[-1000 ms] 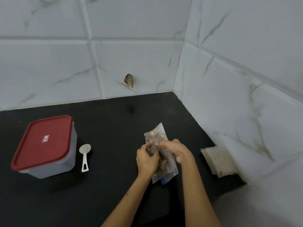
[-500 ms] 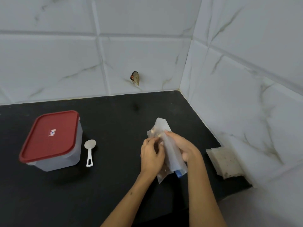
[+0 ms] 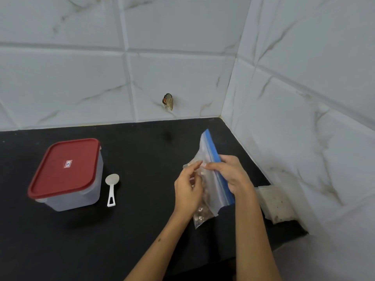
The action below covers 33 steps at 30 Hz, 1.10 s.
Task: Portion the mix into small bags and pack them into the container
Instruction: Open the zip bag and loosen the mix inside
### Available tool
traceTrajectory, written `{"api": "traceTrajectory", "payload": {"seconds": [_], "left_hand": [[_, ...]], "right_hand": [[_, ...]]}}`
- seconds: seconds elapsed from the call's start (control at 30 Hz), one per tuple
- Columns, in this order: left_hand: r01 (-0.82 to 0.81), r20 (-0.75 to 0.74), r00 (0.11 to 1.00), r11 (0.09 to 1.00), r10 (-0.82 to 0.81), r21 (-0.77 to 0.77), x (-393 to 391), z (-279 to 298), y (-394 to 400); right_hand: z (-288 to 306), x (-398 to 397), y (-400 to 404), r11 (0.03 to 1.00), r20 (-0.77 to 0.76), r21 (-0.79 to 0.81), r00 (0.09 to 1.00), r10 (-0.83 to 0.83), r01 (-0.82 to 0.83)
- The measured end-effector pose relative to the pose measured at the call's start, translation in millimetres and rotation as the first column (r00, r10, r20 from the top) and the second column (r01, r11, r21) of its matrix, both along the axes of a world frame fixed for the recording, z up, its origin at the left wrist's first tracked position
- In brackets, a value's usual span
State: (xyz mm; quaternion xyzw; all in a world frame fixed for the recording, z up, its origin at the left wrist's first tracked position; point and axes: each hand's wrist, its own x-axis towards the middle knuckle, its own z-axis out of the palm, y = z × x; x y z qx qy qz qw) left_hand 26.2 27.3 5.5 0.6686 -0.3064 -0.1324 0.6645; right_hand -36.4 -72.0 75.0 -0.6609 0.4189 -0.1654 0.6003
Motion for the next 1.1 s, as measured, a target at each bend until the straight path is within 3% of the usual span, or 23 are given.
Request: {"api": "traceTrajectory", "payload": {"seconds": [0.2, 0.4, 0.63, 0.8, 1.1], "left_hand": [[0.018, -0.222, 0.974, 0.998, -0.031, -0.063, 7, 25, -11], [0.003, -0.235, 0.972, 1.000, -0.010, -0.027, 16, 38, -9], [0.052, -0.369, 0.928, 0.998, -0.061, -0.033, 21, 58, -7], [0.055, -0.412, 0.909, 0.998, -0.064, -0.034, 25, 62, -3], [0.069, -0.408, 0.911, 0.998, -0.060, 0.007, 35, 66, -2]], "right_hand": [[1, -1, 10, 0.994, 0.117, -0.085, 0.990, 0.083, -0.073], [5, 4, 18, 0.998, 0.225, -0.051, 0.973, 0.056, -0.045], [2, 8, 18, 0.981, 0.239, -0.192, 0.971, 0.021, 0.026], [4, 11, 18, 0.996, 0.344, -0.092, 0.939, 0.019, 0.013], [4, 23, 14, 0.992, 0.281, -0.098, 0.959, -0.045, 0.075]]}}
